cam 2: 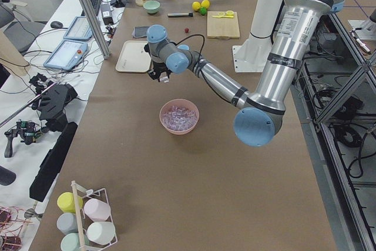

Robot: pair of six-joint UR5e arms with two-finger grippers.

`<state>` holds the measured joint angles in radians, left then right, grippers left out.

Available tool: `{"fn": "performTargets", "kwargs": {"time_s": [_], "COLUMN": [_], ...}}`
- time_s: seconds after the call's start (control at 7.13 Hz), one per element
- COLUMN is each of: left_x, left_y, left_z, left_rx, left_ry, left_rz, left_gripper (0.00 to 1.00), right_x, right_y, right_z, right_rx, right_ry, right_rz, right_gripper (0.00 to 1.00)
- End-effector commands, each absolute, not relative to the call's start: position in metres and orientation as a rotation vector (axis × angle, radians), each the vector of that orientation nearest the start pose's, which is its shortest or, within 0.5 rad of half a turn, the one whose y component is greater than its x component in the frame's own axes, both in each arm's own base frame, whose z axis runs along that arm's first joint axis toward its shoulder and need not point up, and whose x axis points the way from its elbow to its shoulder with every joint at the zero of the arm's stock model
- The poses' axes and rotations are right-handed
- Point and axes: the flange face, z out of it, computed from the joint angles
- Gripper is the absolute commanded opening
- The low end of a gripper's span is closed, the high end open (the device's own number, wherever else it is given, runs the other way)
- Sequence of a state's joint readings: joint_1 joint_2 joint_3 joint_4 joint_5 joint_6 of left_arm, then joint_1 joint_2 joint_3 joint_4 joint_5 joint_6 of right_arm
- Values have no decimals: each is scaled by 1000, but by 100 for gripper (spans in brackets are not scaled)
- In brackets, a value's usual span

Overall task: Mash ice and strawberries in cup
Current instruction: 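Lift the ice cube out of the pink bowl with the left gripper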

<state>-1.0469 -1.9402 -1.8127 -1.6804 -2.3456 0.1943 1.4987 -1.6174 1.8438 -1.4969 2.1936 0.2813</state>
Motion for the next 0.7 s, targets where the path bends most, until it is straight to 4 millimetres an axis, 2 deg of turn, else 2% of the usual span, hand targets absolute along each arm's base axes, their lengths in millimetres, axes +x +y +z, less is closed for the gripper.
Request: {"fn": "performTargets", "kwargs": {"time_s": [0.0,0.14,0.28,0.42,0.56], "left_x": [277,303,328,351,364], "left_y": [-560,-563,-575,-571,-571], "left_z": [266,239,201,189,176], "left_rx": [546,525,520,504,496], "left_ry": [936,970,996,1014,1035], "left_rz": [868,839,814,823,802], "left_gripper": [0,0,0,0,0], "right_x": [40,41,43,44,44], "right_y": [-486,-487,-490,-491,-491], "right_z": [547,547,544,544,542], "right_rx": [178,182,193,199,203], "right_ry": [-658,-647,-631,-615,-611], "right_rz": [107,109,109,111,111], "right_gripper": [100,100,100,100,100]}}
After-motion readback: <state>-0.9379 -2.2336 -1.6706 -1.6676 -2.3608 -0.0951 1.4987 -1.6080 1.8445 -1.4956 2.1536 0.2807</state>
